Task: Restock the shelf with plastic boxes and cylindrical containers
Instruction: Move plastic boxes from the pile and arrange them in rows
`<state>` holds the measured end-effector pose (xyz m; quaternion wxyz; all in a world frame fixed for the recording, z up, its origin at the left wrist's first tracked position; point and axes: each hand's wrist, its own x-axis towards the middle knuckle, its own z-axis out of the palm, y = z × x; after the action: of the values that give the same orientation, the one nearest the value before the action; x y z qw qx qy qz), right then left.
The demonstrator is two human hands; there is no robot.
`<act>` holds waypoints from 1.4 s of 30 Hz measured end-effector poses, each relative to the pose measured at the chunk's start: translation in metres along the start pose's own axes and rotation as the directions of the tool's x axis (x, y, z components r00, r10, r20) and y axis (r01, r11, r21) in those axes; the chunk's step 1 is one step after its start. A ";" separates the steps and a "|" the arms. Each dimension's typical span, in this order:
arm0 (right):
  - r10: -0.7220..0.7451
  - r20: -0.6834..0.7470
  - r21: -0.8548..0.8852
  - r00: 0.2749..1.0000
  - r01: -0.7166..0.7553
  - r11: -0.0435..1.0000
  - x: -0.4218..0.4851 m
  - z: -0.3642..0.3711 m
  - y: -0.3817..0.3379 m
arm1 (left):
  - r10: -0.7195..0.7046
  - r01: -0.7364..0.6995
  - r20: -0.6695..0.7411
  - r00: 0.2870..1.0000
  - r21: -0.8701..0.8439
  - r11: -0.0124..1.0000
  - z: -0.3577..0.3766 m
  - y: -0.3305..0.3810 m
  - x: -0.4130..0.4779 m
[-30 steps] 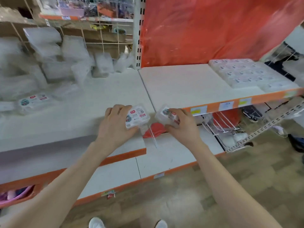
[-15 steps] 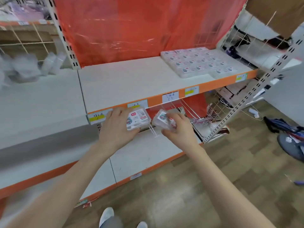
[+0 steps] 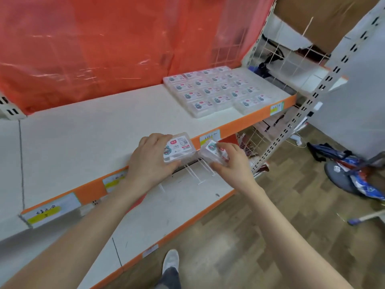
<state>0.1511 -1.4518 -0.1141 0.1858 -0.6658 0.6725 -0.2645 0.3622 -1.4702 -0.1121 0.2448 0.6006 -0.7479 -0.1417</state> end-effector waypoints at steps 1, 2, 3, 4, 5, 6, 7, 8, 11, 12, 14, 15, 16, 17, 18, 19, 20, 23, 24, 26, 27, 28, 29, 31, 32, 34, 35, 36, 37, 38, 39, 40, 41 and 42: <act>0.005 -0.003 -0.006 1.000 -0.005 1.000 0.012 -0.003 0.003 | 0.007 -0.007 -0.005 1.000 -0.004 1.000 0.003 0.002 0.013; 0.009 -0.001 -0.013 1.000 -0.009 1.000 0.023 -0.006 0.006 | 0.016 -0.016 -0.005 1.000 -0.009 1.000 0.007 0.003 0.025; 0.012 -0.001 -0.020 1.000 -0.012 1.000 0.032 -0.008 0.010 | 0.025 -0.025 -0.003 1.000 -0.014 1.000 0.011 0.004 0.034; 0.012 -0.005 -0.028 1.000 -0.012 1.000 0.044 -0.011 0.013 | 0.034 -0.034 -0.006 0.999 -0.018 0.999 0.015 0.004 0.046; 0.011 -0.011 -0.034 1.000 -0.011 0.999 0.055 -0.014 0.017 | 0.040 -0.040 -0.011 0.999 -0.018 0.999 0.018 0.004 0.056; 0.011 -0.019 -0.035 1.000 -0.012 0.999 0.065 -0.016 0.021 | 0.040 -0.040 -0.014 0.999 -0.016 0.999 0.020 0.005 0.066; 0.011 -0.029 -0.033 1.000 -0.011 0.999 0.075 -0.018 0.024 | 0.036 -0.036 -0.013 0.999 -0.015 0.999 0.022 0.005 0.074; 0.007 -0.037 -0.030 0.999 -0.008 1.000 0.083 -0.020 0.027 | 0.032 -0.032 -0.010 0.999 -0.014 0.999 0.024 0.006 0.080; -0.014 -0.053 -0.070 0.998 0.011 0.998 0.108 -0.025 0.037 | 0.035 -0.035 -0.009 0.999 -0.006 0.999 0.029 0.008 0.098; -0.024 -0.057 -0.092 0.998 0.019 0.996 0.115 -0.026 0.041 | 0.037 -0.037 -0.008 0.999 -0.001 0.999 0.031 0.009 0.102; -0.055 -0.052 -0.120 0.997 0.048 0.992 0.127 -0.027 0.049 | 0.041 -0.041 -0.010 0.999 0.011 0.999 0.036 0.012 0.110; -0.078 -0.036 -0.134 0.996 0.072 0.988 0.134 -0.028 0.055 | 0.040 -0.039 -0.012 0.999 0.017 0.999 0.040 0.014 0.113; -0.101 -0.011 -0.151 0.995 0.098 0.984 0.140 -0.029 0.060 | 0.035 -0.034 -0.014 0.999 0.024 0.999 0.044 0.016 0.115; -0.118 0.019 -0.169 0.993 0.119 0.978 0.147 -0.030 0.065 | 0.032 -0.031 -0.011 0.999 0.033 0.999 0.048 0.018 0.116; -0.131 0.049 -0.185 0.990 0.138 0.973 0.153 -0.032 0.069 | 0.029 -0.029 -0.004 1.000 0.042 0.999 0.052 0.021 0.116; -0.150 0.083 -0.199 0.985 0.164 0.966 0.161 -0.035 0.074 | 0.018 -0.018 -0.001 1.000 0.048 0.999 0.057 0.025 0.116; -0.166 0.120 -0.209 0.979 0.189 0.960 0.169 -0.038 0.078 | 0.006 -0.006 -0.002 1.000 0.051 0.999 0.062 0.028 0.117; -0.184 0.234 -0.198 0.955 0.232 0.952 0.187 -0.045 0.088 | -0.043 0.044 -0.010 0.999 0.060 0.997 0.074 0.040 0.119; -0.198 0.272 -0.183 0.942 0.252 0.950 0.193 -0.047 0.091 | -0.059 0.061 -0.021 0.998 0.065 0.996 0.078 0.044 0.121; -0.236 0.330 -0.158 0.914 0.299 0.941 0.202 -0.050 0.097 | -0.094 0.097 -0.046 0.995 0.068 0.993 0.084 0.051 0.123; -0.259 0.343 -0.148 0.903 0.324 0.934 0.205 -0.051 0.099 | -0.109 0.113 -0.058 0.992 0.066 0.991 0.087 0.054 0.124; -0.280 0.349 -0.140 0.894 0.345 0.928 0.207 -0.052 0.101 | -0.121 0.125 -0.065 0.991 0.063 0.990 0.089 0.056 0.124; -0.303 0.353 -0.134 0.885 0.369 0.920 0.209 -0.053 0.103 | -0.134 0.138 -0.075 0.988 0.061 0.989 0.092 0.059 0.124; -0.359 0.355 -0.131 0.863 0.426 0.895 0.210 -0.053 0.108 | -0.154 0.161 -0.098 0.983 0.058 0.985 0.096 0.063 0.124; -0.393 0.345 -0.121 0.852 0.456 0.882 0.209 -0.054 0.110 | -0.164 0.170 -0.109 0.980 0.053 0.984 0.097 0.065 0.124; -0.447 0.296 -0.080 0.844 0.488 0.869 0.205 -0.054 0.113 | -0.188 0.193 -0.124 0.974 0.036 0.980 0.101 0.068 0.123; -0.466 0.259 -0.065 0.846 0.496 0.866 0.201 -0.054 0.113 | -0.201 0.206 -0.128 0.971 0.031 0.978 0.102 0.069 0.123; -0.488 0.215 -0.058 0.846 0.510 0.858 0.197 -0.054 0.114 | -0.211 0.216 -0.127 0.969 0.031 0.976 0.104 0.071 0.123; -0.516 0.159 -0.065 0.842 0.531 0.845 0.193 -0.052 0.115 | -0.219 0.224 -0.123 0.968 0.029 0.974 0.105 0.073 0.123; -0.546 0.103 -0.084 0.831 0.555 0.828 0.189 -0.050 0.117 | -0.227 0.231 -0.117 0.967 0.022 0.973 0.106 0.074 0.123; -0.571 0.061 -0.111 0.819 0.574 0.811 0.185 -0.049 0.118 | -0.239 0.242 -0.110 0.965 0.012 0.970 0.107 0.076 0.123; -0.594 0.030 -0.146 0.804 0.592 0.793 0.182 -0.048 0.119 | -0.251 0.252 -0.107 0.962 0.003 0.968 0.107 0.078 0.122; -0.615 0.013 -0.180 0.789 0.606 0.775 0.180 -0.046 0.121 | -0.262 0.264 -0.106 0.959 0.001 0.965 0.107 0.081 0.121; -0.628 0.007 -0.210 0.778 0.615 0.760 0.179 -0.045 0.123 | -0.269 0.272 -0.111 0.957 0.007 0.962 0.107 0.084 0.119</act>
<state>0.0179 -1.6281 -0.1341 -0.0022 -0.8574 0.4422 -0.2632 0.2159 -1.5738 -0.1365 0.2568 0.7068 -0.6457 -0.1322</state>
